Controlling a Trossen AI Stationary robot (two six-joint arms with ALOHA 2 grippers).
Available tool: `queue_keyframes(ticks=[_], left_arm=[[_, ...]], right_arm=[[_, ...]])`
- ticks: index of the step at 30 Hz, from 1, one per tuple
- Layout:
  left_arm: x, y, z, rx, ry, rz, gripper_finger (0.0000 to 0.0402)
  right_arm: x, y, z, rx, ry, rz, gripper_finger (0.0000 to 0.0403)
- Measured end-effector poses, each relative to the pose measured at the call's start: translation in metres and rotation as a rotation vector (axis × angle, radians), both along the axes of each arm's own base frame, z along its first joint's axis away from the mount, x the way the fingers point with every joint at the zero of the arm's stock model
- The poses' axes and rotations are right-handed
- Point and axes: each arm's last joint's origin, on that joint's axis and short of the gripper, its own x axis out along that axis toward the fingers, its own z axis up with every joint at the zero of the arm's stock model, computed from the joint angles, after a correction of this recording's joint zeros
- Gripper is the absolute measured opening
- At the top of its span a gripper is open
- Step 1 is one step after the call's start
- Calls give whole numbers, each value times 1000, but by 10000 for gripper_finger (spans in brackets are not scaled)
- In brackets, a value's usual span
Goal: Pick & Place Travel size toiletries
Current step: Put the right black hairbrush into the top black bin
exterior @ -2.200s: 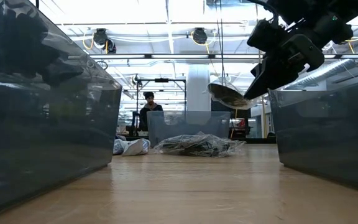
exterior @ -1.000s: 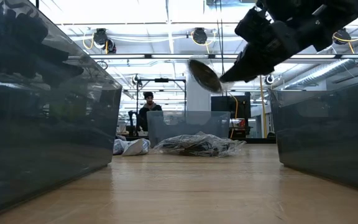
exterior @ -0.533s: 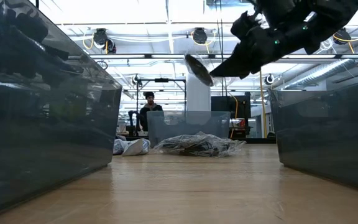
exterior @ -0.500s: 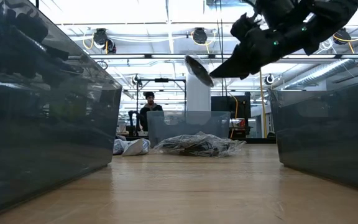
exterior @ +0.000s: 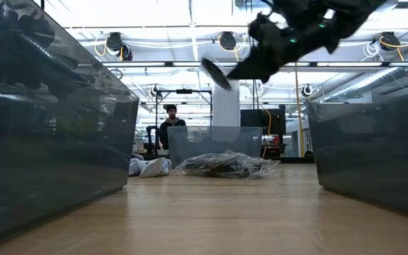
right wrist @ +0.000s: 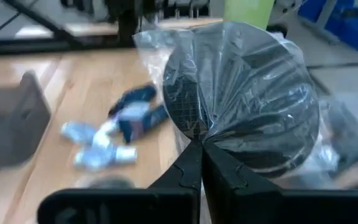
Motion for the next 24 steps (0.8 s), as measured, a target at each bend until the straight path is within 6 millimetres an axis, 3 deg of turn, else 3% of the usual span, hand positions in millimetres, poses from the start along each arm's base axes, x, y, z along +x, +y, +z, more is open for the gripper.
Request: queue_keyframes(ticks=[6, 10, 18, 24], left_arm=[[0, 0, 0, 0, -1, 0, 306], [0, 0, 0, 0, -1, 0, 306], [0, 0, 0, 0, 0, 0, 305], [0, 0, 0, 0, 0, 0, 306]], right_arm=[[25, -11, -2, -2, 94, -3, 0], [37, -21, -16, -2, 167, -9, 0], [39, -38, -38, 44, 254, -59, 0], [39, -37, -46, 62, 304, -52, 0]])
